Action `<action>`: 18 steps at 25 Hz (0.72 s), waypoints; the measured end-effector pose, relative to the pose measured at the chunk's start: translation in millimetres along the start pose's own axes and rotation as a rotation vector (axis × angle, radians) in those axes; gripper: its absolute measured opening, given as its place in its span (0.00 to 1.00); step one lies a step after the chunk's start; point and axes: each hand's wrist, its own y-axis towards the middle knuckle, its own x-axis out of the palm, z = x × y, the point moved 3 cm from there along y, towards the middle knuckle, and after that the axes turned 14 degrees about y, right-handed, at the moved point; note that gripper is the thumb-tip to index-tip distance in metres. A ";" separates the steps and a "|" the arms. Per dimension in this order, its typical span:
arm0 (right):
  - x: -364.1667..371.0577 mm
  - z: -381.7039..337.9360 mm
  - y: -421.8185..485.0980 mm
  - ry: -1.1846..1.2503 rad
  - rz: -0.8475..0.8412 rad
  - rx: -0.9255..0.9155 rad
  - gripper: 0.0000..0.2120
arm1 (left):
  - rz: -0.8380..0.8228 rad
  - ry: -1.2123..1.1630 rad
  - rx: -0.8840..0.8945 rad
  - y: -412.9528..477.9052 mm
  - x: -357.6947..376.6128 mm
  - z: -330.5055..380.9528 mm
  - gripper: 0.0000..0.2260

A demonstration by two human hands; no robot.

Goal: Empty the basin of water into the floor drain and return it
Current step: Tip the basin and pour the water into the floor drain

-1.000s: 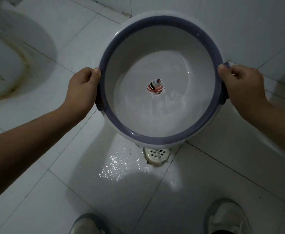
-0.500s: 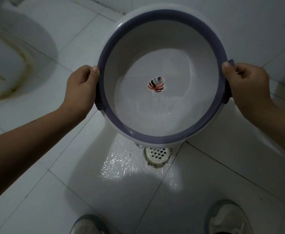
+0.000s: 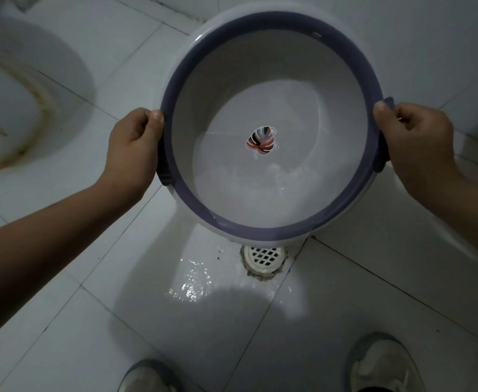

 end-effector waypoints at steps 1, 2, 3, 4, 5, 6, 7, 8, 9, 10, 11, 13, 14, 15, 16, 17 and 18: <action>-0.1 -0.6 0.5 0.008 -0.001 -0.006 0.24 | 0.003 -0.001 -0.002 -0.2 -0.2 -0.3 0.18; 0.0 -1.1 0.8 0.011 -0.001 -0.013 0.24 | 0.007 -0.002 -0.003 -0.2 -0.5 -0.8 0.18; -0.1 -1.3 1.1 0.010 0.000 -0.022 0.24 | 0.010 -0.002 -0.003 -0.4 -0.7 -1.4 0.18; -0.1 -1.5 1.3 0.011 0.002 -0.029 0.24 | 0.011 -0.003 -0.003 -0.7 -0.8 -2.0 0.17; 0.3 -1.3 1.5 0.016 0.002 -0.034 0.25 | 0.011 -0.003 -0.002 -1.0 -1.5 -2.8 0.17; 0.2 -1.1 1.9 0.020 0.001 -0.036 0.25 | 0.012 -0.003 -0.001 -1.2 -1.9 -3.4 0.17; 0.5 -1.0 2.3 0.020 -0.003 -0.040 0.26 | 0.013 -0.001 0.000 -1.0 -2.3 -4.1 0.17; 0.9 -1.3 2.2 0.019 -0.009 -0.044 0.26 | 0.016 0.003 0.002 -1.0 -2.6 -4.8 0.17; 0.7 -1.5 2.3 0.019 -0.014 -0.050 0.26 | 0.019 0.006 0.006 -0.5 -2.4 -5.2 0.17; 0.9 -1.8 2.1 0.025 -0.017 -0.055 0.26 | 0.023 0.008 0.009 0.0 -2.6 -5.9 0.17; 1.1 -2.0 2.1 0.032 -0.020 -0.059 0.26 | 0.027 0.008 0.011 0.4 -3.1 -6.6 0.17; 2.1 -3.9 2.2 0.036 -0.030 -0.061 0.27 | 0.033 0.002 0.016 1.1 -4.2 -7.9 0.18; 2.4 -5.2 2.8 0.037 -0.034 -0.060 0.27 | 0.034 -0.003 0.019 1.3 -4.5 -8.2 0.18; 2.8 -6.4 3.1 0.043 -0.040 -0.058 0.26 | 0.033 -0.008 0.019 1.0 -4.7 -8.5 0.18; 2.8 -8.0 3.7 0.052 -0.047 -0.056 0.25 | 0.031 -0.013 0.014 0.3 -4.8 -8.8 0.19; 3.1 -9.5 4.2 0.061 -0.055 -0.053 0.24 | 0.029 -0.018 0.007 -0.3 -5.1 -9.6 0.18; 3.4 -10.6 4.4 0.068 -0.061 -0.050 0.23 | 0.027 -0.023 0.001 -0.9 -5.3 -10.5 0.18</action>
